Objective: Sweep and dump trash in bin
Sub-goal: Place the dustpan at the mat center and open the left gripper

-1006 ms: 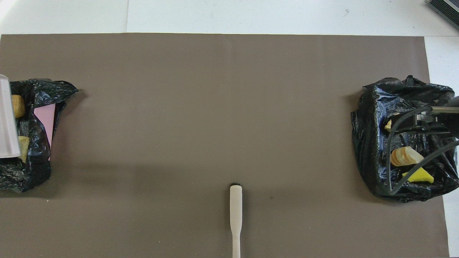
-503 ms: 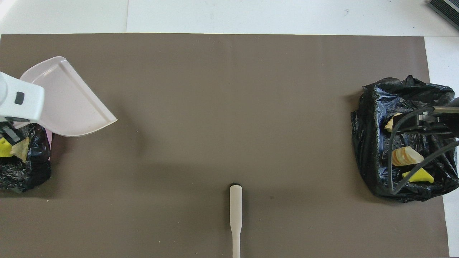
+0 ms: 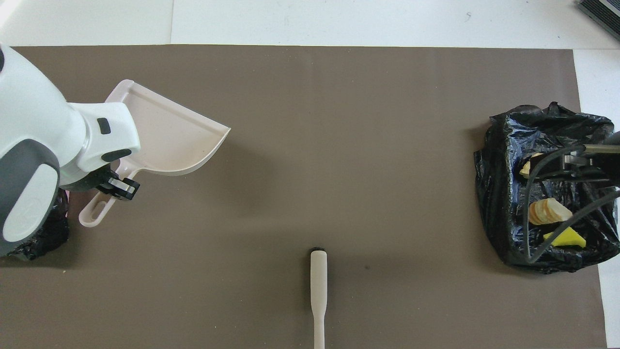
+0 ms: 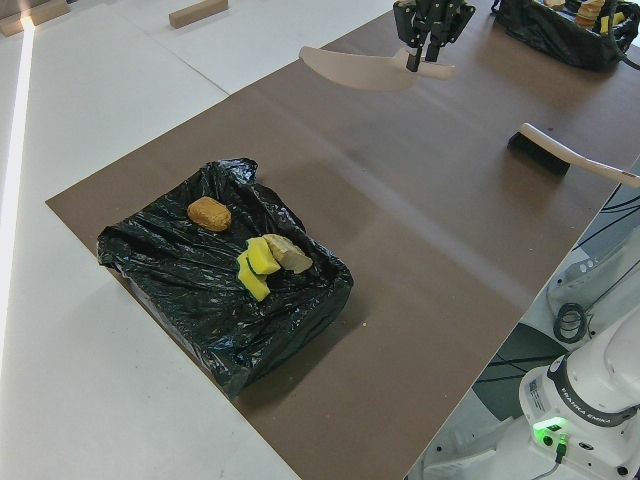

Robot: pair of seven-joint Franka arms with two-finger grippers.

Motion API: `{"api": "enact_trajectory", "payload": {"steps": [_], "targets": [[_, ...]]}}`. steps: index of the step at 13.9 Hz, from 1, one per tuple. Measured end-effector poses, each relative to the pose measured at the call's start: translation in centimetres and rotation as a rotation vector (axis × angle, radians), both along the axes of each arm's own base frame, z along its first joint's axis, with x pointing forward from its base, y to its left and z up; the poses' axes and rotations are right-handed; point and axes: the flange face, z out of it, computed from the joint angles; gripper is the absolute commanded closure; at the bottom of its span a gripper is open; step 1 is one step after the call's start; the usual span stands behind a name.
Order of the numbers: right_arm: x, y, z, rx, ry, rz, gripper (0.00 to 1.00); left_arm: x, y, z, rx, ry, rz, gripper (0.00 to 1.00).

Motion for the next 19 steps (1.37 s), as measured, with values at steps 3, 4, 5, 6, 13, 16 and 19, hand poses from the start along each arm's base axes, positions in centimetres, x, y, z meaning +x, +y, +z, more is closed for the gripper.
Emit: {"api": "enact_trajectory", "payload": {"steps": [3,4,5,6,13,16,19], "targets": [[0.0,0.1,0.0,0.0,0.0,0.001,0.0,-1.3,-4.1,0.3,-0.066,-0.016,0.088,1.0],[0.0,0.2,0.0,0.001,0.0,0.003,0.0,-1.7,-5.6,0.3,-0.077,-0.024,0.1,1.0],[0.0,0.2,0.0,0.001,0.0,0.003,0.0,-2.2,-7.2,0.1,-0.091,-0.035,0.109,1.0],[0.0,0.0,0.0,0.003,0.0,0.0,0.0,-2.7,-8.8,-0.4,-0.102,-0.048,0.116,1.0],[0.1,-0.9,0.0,0.006,0.0,-0.015,0.0,-4.1,-16.9,-6.0,-0.174,-0.101,0.224,1.0],[0.1,-1.5,0.0,0.007,0.0,-0.027,0.0,-4.7,-21.4,-10.2,-0.189,-0.117,0.263,1.0],[0.1,-1.8,0.0,0.007,0.0,-0.032,0.0,-5.2,-26.0,-14.4,-0.223,-0.152,0.313,1.0]]}}
